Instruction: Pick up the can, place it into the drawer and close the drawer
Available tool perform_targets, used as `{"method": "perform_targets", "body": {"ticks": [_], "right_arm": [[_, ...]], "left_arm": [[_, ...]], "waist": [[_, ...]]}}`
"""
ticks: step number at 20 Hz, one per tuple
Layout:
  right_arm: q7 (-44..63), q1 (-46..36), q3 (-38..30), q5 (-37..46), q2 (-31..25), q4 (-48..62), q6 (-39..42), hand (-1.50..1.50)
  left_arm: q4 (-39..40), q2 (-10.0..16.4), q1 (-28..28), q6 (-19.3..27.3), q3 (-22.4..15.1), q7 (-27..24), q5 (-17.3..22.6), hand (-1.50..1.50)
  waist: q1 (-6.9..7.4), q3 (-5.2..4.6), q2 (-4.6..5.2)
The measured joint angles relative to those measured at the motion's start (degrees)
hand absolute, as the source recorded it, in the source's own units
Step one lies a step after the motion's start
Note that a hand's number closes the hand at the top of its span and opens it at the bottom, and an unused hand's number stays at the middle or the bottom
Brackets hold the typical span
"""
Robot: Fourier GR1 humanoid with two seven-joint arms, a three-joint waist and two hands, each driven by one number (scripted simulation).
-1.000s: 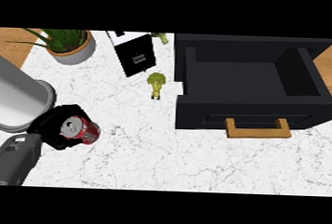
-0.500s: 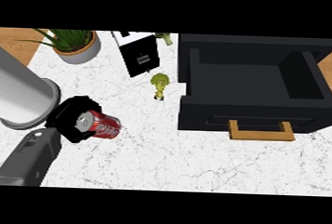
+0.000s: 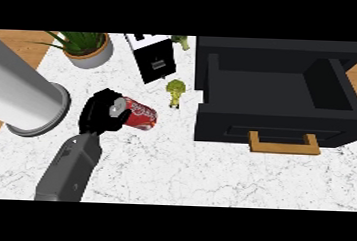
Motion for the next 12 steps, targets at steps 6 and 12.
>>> {"method": "perform_targets", "body": {"ticks": [6,12], "right_arm": [[-0.24,0.67,0.04,-0.24,0.06,-0.05,-0.37,-1.50],[0.18,0.60,0.66,-1.00,0.16,-0.78,-1.14,-1.50]], "left_arm": [[-16.55,-3.23,1.09,9.94,-5.62,8.46,1.54,1.50],[-32.84,-4.01,1.75,19.75,-12.09,20.33,2.54,1.50]], "waist": [[0.10,-0.01,-0.09],[-0.46,-0.07,0.24]]}}
